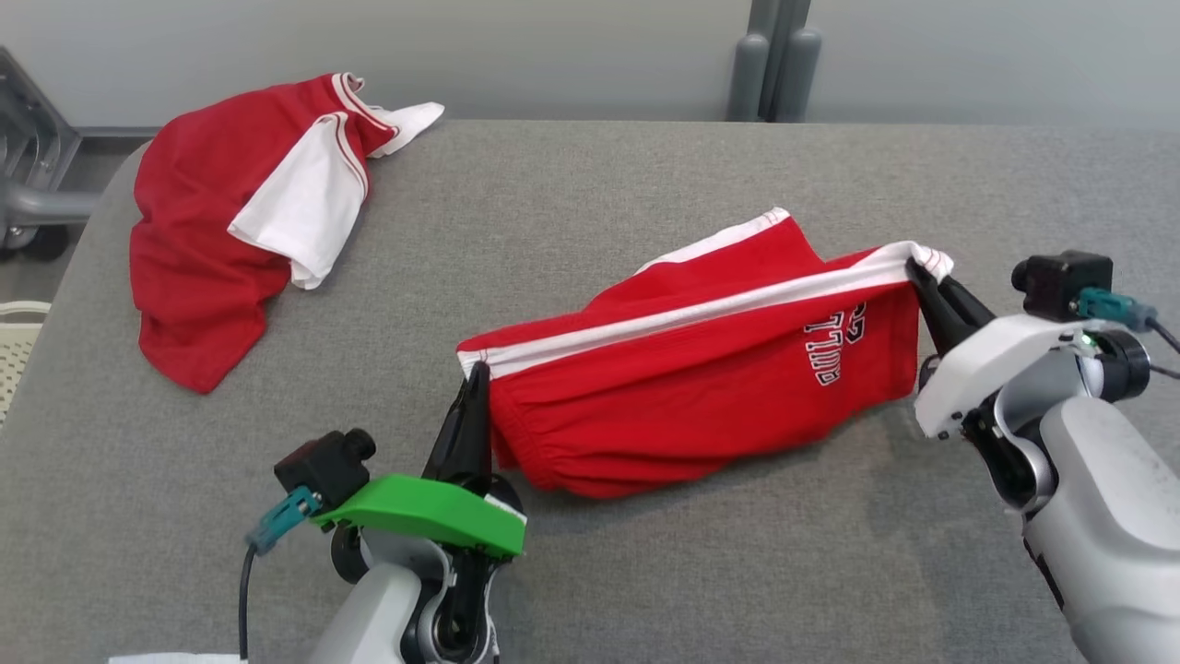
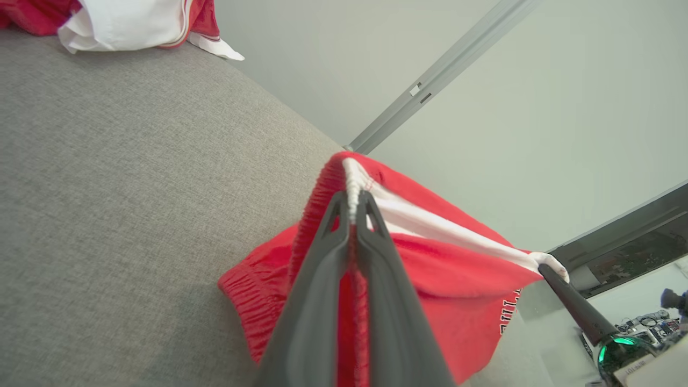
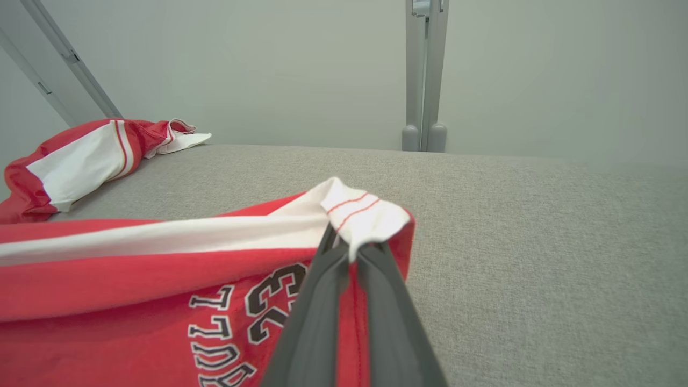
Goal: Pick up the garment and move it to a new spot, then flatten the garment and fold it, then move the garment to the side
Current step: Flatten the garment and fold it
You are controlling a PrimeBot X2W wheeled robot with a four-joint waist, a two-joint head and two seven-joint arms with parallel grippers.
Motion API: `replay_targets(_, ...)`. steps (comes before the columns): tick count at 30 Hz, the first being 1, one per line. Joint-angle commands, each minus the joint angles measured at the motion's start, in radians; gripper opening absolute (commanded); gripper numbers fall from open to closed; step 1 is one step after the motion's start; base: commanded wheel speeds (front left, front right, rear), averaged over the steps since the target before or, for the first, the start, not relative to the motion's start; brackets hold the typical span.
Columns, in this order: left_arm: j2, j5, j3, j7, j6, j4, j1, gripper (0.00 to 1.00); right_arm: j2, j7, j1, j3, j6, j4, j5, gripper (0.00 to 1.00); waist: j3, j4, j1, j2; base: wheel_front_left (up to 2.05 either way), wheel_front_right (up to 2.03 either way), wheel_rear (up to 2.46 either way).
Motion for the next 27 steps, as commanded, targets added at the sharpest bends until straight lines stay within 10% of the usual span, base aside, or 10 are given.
replay_targets(1, 0.006, -0.01, -0.002, -0.003, 0.01, 0.004, -0.025, 0.0, -0.009, 0.005, -0.026, 0.007, -0.002, 0.02, 0.009, 0.0, 0.026, 0.025, 0.0, -0.0001, 0.0, 0.0, 0.0)
replay_targets(23, 0.006, -0.079, -0.151, -0.002, 0.148, 0.099, -0.224, 0.0, 0.0, 0.012, -0.452, 0.287, -0.002, 0.485, 0.12, 0.0, 0.154, 0.09, 0.0, -0.0001, 0.0, 0.0, 0.0)
replay_targets(27, 0.006, -0.08, -0.176, -0.002, 0.157, 0.12, -0.247, 0.29, 0.004, 0.003, -0.484, 0.317, -0.002, 0.525, 0.133, 0.0, 0.161, 0.094, 0.0, -0.0001, 0.0, 0.0, 0.0)
